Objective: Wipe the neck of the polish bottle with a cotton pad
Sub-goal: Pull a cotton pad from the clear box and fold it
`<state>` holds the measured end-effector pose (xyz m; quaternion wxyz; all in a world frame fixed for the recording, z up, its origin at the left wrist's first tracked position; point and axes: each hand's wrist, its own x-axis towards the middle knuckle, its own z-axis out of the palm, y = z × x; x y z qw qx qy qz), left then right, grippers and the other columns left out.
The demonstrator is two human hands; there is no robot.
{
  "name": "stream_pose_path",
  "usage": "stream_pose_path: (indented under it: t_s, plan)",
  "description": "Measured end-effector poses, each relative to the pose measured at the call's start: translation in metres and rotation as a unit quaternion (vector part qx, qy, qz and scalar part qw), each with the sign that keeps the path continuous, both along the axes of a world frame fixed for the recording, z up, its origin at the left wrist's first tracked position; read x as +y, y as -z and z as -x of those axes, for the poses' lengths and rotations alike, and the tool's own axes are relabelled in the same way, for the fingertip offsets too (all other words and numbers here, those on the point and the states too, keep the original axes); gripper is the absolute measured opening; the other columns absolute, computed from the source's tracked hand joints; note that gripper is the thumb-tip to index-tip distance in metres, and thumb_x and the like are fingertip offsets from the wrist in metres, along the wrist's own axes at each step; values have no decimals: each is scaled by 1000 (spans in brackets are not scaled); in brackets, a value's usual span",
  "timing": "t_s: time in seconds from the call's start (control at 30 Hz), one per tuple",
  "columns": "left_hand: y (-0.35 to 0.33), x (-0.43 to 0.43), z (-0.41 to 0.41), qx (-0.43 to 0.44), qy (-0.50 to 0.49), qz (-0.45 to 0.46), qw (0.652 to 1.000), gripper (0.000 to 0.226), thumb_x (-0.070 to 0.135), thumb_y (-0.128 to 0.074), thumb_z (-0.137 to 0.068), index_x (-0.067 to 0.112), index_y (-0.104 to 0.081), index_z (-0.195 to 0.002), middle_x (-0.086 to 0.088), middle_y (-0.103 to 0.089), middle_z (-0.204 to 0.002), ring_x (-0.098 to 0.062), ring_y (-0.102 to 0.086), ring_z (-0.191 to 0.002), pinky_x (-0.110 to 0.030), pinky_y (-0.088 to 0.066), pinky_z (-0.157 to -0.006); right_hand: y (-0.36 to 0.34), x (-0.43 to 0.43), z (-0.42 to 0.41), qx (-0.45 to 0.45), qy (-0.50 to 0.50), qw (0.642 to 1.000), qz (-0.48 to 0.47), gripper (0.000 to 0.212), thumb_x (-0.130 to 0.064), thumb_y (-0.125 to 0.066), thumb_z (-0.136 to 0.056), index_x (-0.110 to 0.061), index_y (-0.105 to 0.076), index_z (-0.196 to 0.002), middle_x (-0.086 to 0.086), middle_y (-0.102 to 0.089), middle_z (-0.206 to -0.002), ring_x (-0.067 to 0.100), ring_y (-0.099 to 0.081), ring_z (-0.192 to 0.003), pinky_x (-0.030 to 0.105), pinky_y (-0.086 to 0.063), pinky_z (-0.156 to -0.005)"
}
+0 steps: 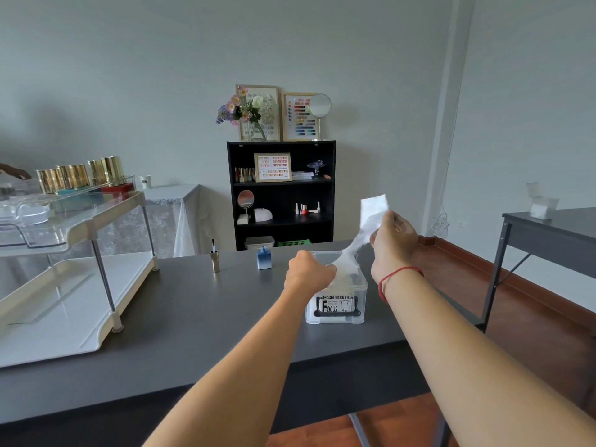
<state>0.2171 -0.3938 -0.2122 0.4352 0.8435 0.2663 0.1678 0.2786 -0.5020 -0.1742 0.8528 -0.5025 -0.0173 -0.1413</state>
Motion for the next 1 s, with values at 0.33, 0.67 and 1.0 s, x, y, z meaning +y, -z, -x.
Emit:
stream_pose_path:
  t_s: [0.33, 0.67, 1.0]
  plan:
    - [-1, -7, 1, -67, 67, -194, 976, 43, 27, -60, -83, 28, -58, -126, -6, -14, -162, -20, -8, -150, -56, 2, -117, 19, 8, -1, 44, -90, 989, 110, 14, -15, -50, -93, -7, -62, -95, 3, -53, -69, 24, -55, -76, 50, -54, -88]
    - [-7, -10, 1, 80, 97, -168, 978, 20, 19, -54, -80, 10, -71, -87, -9, -51, -140, -29, -16, -146, -64, -2, -115, -1, 11, 3, 57, -159, 986, -1, 29, -15, -50, -95, -1, -56, -121, 13, -61, -85, 25, -63, -78, 35, -58, -74]
    - [-8, -9, 15, -195, 84, 56, 976, 50, 24, -59, -79, 31, -52, -128, 13, -64, -115, -19, -61, -109, -47, -40, -107, -3, 15, 10, 21, -117, 989, 89, 13, -16, -49, -96, -11, -59, -101, 4, -53, -70, 13, -53, -60, 36, -59, -69]
